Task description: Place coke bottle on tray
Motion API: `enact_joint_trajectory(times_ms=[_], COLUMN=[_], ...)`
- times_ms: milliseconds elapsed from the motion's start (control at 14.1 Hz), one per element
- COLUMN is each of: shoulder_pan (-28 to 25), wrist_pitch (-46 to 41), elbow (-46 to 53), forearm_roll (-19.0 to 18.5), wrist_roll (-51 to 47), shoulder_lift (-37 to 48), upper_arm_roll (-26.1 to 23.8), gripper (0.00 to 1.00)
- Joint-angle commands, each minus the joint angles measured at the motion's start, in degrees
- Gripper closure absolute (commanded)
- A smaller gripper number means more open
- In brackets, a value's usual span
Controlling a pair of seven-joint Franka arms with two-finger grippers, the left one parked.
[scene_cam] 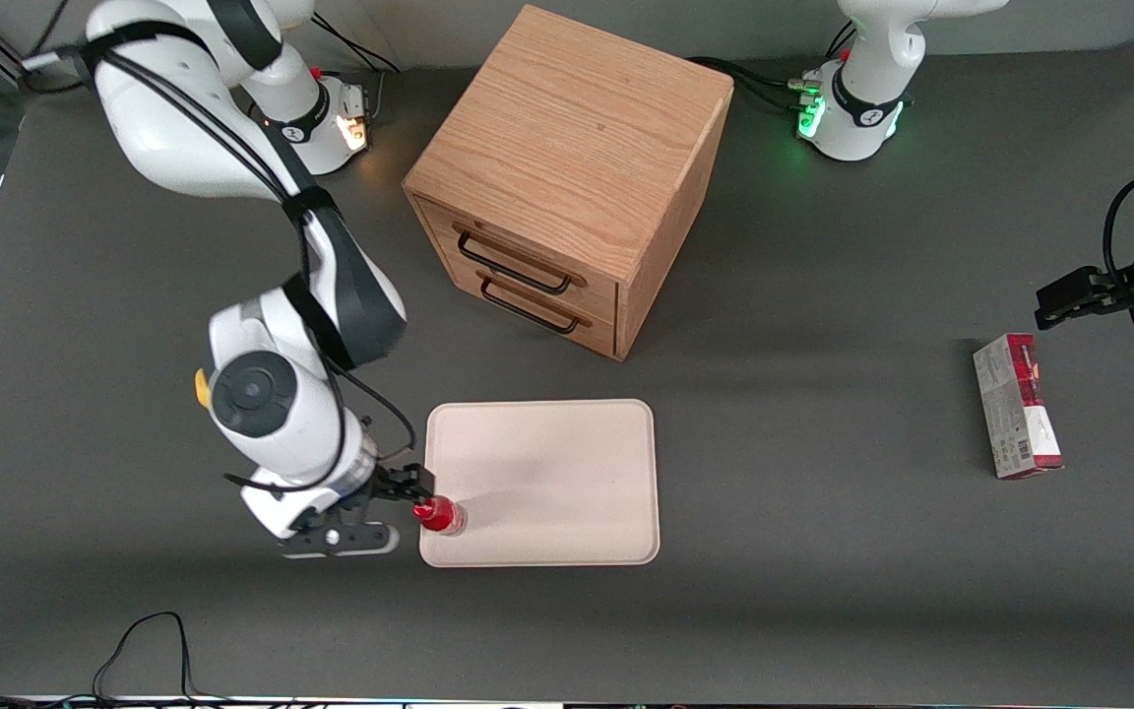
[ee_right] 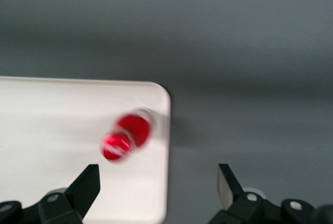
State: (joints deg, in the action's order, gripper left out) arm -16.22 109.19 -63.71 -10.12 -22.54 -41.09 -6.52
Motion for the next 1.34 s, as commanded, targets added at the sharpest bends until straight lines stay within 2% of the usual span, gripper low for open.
enact_joint_trajectory(times_ms=[0, 212, 424, 566, 707, 1273], shoulder_pan=[-0.47, -0.39, 2.93, 5.92, 7.95, 7.96], wrist_pitch=[-3.61, -6.09, -6.36, -10.03, -14.69, -15.24], elbow=[-11.6, -19.49, -30.47, -33.4, -33.15, -32.7], forearm_roll=[3.41, 10.71, 11.52, 11.52, 11.61, 11.61], wrist_roll=[-0.67, 3.27, 6.79, 9.77, 11.98, 12.08], shoulder_lift=[11.53, 22.41, 34.55, 39.92, 42.83, 43.11], upper_arm_roll=[5.18, 11.16, 12.85, 12.85, 12.85, 12.32], gripper=[0.0, 0.0, 0.0, 0.0, 0.0, 0.0])
